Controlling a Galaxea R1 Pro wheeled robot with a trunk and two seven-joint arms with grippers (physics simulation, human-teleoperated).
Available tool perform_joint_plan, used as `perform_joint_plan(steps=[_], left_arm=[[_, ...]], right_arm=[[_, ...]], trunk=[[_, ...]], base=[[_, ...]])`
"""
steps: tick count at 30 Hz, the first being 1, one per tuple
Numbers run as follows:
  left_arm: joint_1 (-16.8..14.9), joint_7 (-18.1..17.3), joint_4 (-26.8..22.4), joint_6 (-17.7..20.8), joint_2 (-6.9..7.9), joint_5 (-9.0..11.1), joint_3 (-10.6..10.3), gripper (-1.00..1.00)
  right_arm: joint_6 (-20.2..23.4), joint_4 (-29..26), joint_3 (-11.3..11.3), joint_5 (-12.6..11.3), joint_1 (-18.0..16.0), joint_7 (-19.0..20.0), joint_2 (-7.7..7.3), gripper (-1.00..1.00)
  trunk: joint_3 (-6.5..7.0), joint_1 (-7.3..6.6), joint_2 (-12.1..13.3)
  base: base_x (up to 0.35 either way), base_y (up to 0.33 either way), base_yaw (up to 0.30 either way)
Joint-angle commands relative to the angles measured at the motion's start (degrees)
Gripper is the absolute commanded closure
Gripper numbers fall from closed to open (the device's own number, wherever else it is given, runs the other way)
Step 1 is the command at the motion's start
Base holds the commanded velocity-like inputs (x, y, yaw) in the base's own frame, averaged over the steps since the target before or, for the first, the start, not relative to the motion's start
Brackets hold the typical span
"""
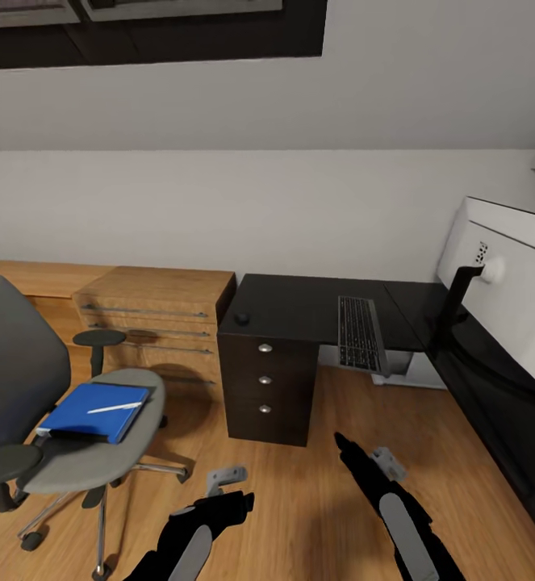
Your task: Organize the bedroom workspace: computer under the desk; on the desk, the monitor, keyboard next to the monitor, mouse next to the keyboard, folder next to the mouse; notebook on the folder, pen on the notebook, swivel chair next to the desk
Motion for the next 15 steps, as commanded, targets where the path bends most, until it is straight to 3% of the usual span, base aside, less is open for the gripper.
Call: perform_joint_plan(steps=[1, 5, 6, 9, 11, 15], left_arm=[[0.0, 0.6, 0.4, 0.1, 0.05, 0.5, -0.1, -1.00], [0.0, 0.6, 1.4, 0.0, 0.07, 0.5, 0.0, -1.00], [0.0, 0.6, 4.1, -0.1, 0.07, 0.5, -0.1, -1.00], [0.0, 0.7, 8.0, -0.7, 0.09, 0.5, -0.1, -1.00], [0.0, 0.7, 11.3, -3.2, 0.25, 0.5, -0.1, -1.00], [0.0, 0.7, 16.1, -9.6, 0.85, 0.5, -0.2, -1.00]], right_arm=[[-1.5, 3.8, 3.1, 3.2, 0.0, -0.4, 0.10, -1.00], [-7.6, 12.0, 8.5, 11.4, 0.0, -0.7, 0.25, -1.00], [-12.5, 18.7, 11.1, 16.5, 0.0, -1.5, 0.32, -1.00], [-14.2, 22.5, 13.4, 18.8, 0.0, -2.0, 0.34, -1.00], [-14.9, 24.7, 15.3, 19.9, 0.0, -2.1, 0.33, -1.00], [-15.3, 26.9, 17.0, 20.6, 0.0, -2.2, 0.29, -1.00]], trunk=[[0.13, -0.23, 0.4], [0.85, -1.11, 2.0], [1.03, -1.33, 2.4], [1.57, -1.99, 3.6], [1.93, -2.43, 4.4], [2.64, -3.31, 6.0]], base=[[0.000, 0.000, 0.000], [0.000, 0.000, 0.000], [0.000, 0.000, 0.000], [0.000, 0.000, 0.000], [0.000, 0.000, 0.000], [0.000, 0.000, 0.000]])
